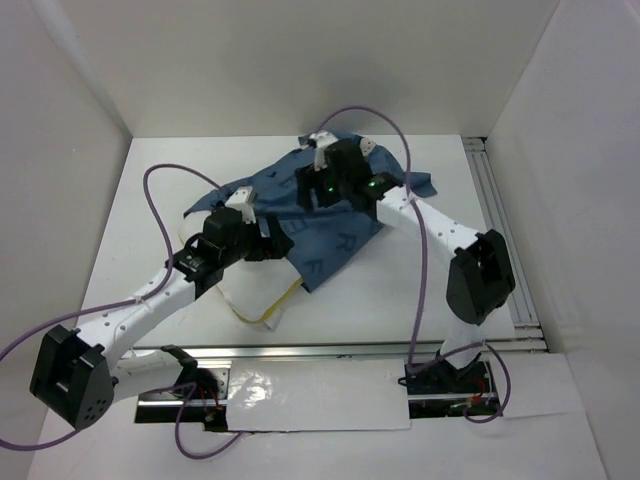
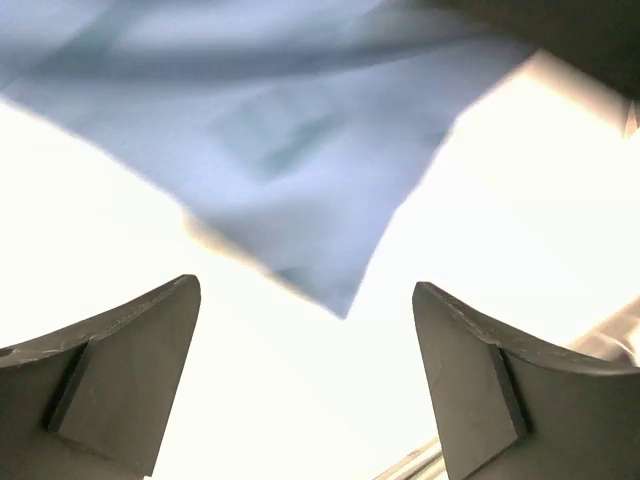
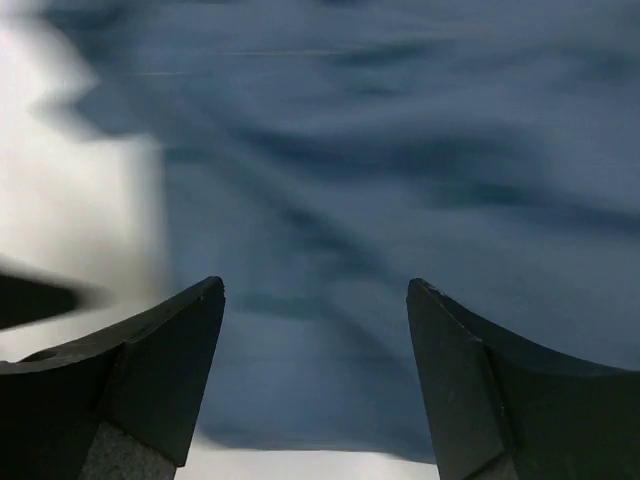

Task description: Put the pillow into the pillowcase

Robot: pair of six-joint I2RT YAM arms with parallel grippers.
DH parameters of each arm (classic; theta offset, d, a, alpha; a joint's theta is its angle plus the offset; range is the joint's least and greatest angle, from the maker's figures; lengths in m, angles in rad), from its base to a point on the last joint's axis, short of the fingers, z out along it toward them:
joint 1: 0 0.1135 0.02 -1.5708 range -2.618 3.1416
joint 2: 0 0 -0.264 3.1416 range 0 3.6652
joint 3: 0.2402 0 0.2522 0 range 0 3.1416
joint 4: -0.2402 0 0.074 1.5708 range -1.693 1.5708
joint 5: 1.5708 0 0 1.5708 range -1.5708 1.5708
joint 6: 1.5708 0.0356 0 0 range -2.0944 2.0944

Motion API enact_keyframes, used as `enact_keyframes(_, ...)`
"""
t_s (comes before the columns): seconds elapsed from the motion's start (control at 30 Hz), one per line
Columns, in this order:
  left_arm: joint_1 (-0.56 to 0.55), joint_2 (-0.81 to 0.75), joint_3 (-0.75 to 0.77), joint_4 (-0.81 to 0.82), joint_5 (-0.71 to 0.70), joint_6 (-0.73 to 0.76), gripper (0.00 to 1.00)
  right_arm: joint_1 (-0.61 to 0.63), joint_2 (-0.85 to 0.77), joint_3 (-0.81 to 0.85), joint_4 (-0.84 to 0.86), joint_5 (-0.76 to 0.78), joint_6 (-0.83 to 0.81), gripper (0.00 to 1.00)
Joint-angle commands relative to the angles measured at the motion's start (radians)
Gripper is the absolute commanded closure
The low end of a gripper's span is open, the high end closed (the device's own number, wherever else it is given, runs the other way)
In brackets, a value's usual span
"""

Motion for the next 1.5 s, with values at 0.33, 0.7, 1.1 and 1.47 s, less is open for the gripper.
enact_keyframes(0.33,0.06,-0.012,-0.118,-0.246,-0.144,-0.113,0.0,-0.272,0.15,0.062,-0.176,0.205,-0.324,0.16)
enact_keyframes(0.7,0.042,0.275,-0.077,-0.224,-0.166,-0.103,0.66,-0.272,0.17,-0.009,-0.185,0.104,-0.295,0.64)
enact_keyframes(1.1,0.019,0.053,-0.105,0.088,0.036,-0.042,1.0,-0.08,0.02,-0.02,-0.142,-0.016,-0.199,1.0)
enact_keyframes(1.47,0.01,-0.088,-0.043,0.213,0.075,-0.043,1.0,0.055,-0.078,-0.031,-0.077,-0.256,-0.104,1.0)
